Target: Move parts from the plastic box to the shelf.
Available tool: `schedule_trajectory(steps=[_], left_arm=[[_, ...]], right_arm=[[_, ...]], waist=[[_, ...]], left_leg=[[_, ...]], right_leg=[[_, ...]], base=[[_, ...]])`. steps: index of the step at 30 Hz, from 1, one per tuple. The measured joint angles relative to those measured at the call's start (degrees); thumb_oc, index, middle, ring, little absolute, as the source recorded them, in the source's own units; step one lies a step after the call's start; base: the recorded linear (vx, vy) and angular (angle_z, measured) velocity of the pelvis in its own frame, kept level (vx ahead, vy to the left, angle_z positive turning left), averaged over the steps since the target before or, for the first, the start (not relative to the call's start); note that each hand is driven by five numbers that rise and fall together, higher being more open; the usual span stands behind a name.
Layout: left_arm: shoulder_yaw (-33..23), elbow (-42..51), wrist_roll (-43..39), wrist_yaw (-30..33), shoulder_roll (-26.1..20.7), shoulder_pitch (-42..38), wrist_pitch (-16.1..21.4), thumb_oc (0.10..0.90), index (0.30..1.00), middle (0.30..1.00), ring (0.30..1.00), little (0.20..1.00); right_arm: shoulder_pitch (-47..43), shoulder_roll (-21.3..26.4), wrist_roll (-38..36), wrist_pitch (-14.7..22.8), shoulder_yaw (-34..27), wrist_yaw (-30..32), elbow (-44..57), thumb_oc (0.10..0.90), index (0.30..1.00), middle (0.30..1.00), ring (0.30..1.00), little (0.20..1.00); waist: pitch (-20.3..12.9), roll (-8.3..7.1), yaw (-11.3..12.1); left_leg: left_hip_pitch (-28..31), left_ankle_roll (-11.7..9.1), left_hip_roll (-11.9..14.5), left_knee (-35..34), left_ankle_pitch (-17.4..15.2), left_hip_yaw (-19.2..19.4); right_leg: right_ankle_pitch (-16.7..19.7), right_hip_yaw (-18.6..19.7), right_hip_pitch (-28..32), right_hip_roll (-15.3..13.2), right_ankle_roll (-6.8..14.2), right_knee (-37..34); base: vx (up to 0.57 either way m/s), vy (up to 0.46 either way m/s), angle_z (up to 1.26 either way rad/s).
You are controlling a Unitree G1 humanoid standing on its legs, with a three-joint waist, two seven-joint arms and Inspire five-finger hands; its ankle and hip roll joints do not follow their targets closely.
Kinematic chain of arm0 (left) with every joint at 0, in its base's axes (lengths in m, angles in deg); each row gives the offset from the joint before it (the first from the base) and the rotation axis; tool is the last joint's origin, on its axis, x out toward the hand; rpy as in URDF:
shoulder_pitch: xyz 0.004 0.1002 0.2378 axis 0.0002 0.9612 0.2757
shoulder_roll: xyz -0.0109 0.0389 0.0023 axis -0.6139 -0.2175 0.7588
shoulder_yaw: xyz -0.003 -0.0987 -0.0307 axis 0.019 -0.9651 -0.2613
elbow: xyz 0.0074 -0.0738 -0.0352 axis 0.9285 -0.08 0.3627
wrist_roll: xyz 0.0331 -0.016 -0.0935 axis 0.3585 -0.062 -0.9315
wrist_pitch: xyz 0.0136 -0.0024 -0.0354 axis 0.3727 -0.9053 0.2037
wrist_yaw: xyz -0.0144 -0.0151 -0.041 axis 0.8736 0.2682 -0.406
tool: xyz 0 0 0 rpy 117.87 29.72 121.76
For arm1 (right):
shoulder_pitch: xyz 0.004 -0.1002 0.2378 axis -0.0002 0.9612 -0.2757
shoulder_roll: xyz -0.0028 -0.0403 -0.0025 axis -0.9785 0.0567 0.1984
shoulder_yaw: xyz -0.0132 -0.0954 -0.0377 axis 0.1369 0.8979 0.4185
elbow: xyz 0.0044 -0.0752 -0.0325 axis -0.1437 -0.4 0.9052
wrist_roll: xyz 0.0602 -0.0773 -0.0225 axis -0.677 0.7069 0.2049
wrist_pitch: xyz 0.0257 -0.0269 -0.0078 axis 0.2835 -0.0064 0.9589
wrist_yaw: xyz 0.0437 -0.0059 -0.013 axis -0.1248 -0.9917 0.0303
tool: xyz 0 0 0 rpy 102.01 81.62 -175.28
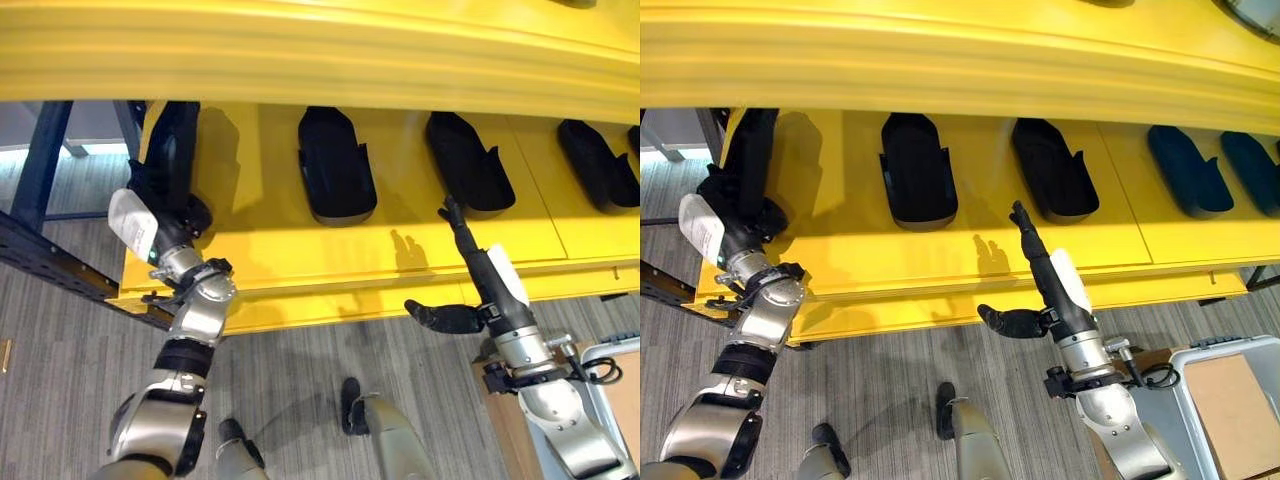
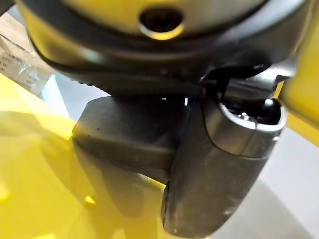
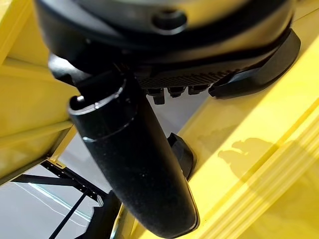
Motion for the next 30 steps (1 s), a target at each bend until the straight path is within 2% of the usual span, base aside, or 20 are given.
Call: schedule_trajectory(steps=[4,13,17,23,26,30], left_arm=[[0.5,0.9,-2.3,-3.8,0.6,0.1,0.1,0.9,1.0,1.0,1.0,1.0],[-0.1,2.1,-2.5,-6.4,0.6,-0.1,0.1,0.9,1.0,1.0,1.0,1.0],[-0.8,4.6,-5.4,-7.7,0.6,-0.2,0.0,0.9,1.0,1.0,1.0,1.0],[-1.4,8.5,-11.2,-7.8,0.6,-0.4,0.1,0.9,1.0,1.0,1.0,1.0],[-1.9,9.7,-11.3,-7.8,0.5,-0.2,0.1,0.9,1.0,1.0,1.0,1.0],[-1.9,10.8,-11.3,-7.8,0.6,-0.1,0.2,0.9,1.0,1.0,1.0,1.0]], right_arm=[[-0.1,-0.1,0.0,-0.4,0.0,-0.5,0.0,0.9,1.0,1.0,1.0,1.0],[-0.1,-0.4,0.0,-1.3,0.0,-1.0,0.0,0.9,1.0,1.0,1.0,1.0],[-0.1,-0.6,0.0,-1.8,-0.1,-1.1,0.0,0.9,1.0,1.0,1.0,1.0],[-0.2,-0.7,0.1,-2.6,-0.2,-1.6,-0.1,0.9,1.0,1.0,1.0,1.0],[-0.4,-0.7,0.1,-2.7,-0.3,-1.6,-0.1,0.9,1.0,1.0,1.0,1.0],[-0.6,-0.8,0.1,-2.8,-0.4,-1.6,-0.1,0.9,1.0,1.0,1.0,1.0]], waist=[[0.0,0.03,0.0],[0.2,0.09,0.2],[0.9,0.19,0.5],[3.0,0.25,1.2],[3.3,0.3,1.3],[3.9,0.18,1.3]], left_leg=[[0.0,0.0,0.0,0.0,0.0,0.0],[0.1,0.0,-0.1,-0.1,0.0,0.0],[0.2,0.0,-0.1,-0.2,0.0,0.0],[1.5,0.1,-0.6,-1.1,0.1,0.1],[1.5,-0.4,-0.8,-0.8,0.4,0.1],[1.7,0.0,-0.8,-1.1,0.2,0.1]], right_leg=[[0.0,0.0,0.0,0.0,0.0,0.0],[-0.1,0.0,0.1,0.0,0.1,-0.1],[-0.2,0.0,0.1,-0.1,0.2,-0.1],[-0.9,0.1,1.0,-0.4,0.6,0.0],[-0.6,-0.2,1.0,-0.4,0.2,0.6],[-0.9,-0.1,1.0,-0.5,0.4,0.5]], base=[[0.0,0.0,0.0],[0.0,0.0,0.0],[0.0,0.0,0.0],[0.0,0.005,0.02],[-0.03,0.003,0.0],[-0.02,0.006,0.01]])
